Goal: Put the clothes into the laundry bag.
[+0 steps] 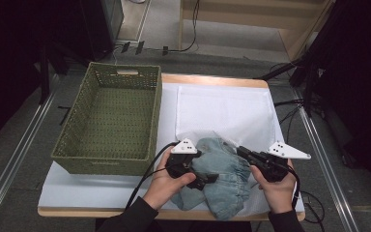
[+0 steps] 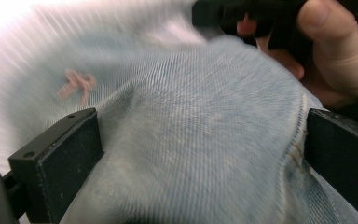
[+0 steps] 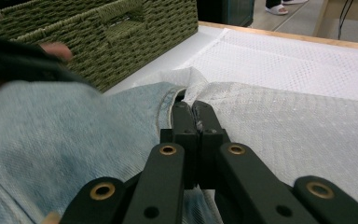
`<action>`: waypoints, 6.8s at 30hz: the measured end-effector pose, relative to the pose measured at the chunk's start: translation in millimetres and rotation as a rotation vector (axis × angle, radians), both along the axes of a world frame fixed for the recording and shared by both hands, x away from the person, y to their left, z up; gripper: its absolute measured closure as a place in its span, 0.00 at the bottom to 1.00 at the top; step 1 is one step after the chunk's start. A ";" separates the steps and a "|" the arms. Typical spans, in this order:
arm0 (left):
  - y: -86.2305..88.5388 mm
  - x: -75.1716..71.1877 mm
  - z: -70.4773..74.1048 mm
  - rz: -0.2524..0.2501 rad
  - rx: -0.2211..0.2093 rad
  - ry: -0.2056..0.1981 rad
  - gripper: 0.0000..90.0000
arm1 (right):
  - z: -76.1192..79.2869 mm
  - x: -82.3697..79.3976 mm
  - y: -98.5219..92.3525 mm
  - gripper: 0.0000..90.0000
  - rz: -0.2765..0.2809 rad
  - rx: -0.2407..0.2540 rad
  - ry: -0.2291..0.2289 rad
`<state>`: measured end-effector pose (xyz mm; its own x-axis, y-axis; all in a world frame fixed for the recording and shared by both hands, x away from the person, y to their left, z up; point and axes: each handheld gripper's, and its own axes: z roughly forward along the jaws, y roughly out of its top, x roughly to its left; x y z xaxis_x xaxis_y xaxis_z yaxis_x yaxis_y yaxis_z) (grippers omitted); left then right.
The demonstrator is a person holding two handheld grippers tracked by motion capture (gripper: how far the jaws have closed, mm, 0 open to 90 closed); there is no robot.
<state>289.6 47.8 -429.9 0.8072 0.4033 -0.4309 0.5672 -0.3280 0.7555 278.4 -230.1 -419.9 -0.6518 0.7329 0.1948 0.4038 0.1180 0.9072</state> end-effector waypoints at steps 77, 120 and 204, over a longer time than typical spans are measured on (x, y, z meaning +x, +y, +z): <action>-33.3 -11.4 10.7 0.111 -0.021 -0.214 0.77 | 28.0 -22.1 3.1 1.00 0.070 0.052 -0.153; -68.0 5.3 -18.7 0.522 0.084 -0.362 0.77 | 17.8 -17.7 2.4 1.00 0.033 0.049 -0.117; -78.3 20.5 -41.7 0.354 0.152 -0.195 0.43 | -5.9 -2.4 -17.2 1.00 -0.101 0.026 -0.022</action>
<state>310.1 -30.5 -471.6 0.6680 0.7171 -0.1987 0.5164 -0.2545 0.8176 276.1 -247.3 -425.8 -0.5796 0.7898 0.2005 0.3920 0.0545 0.9184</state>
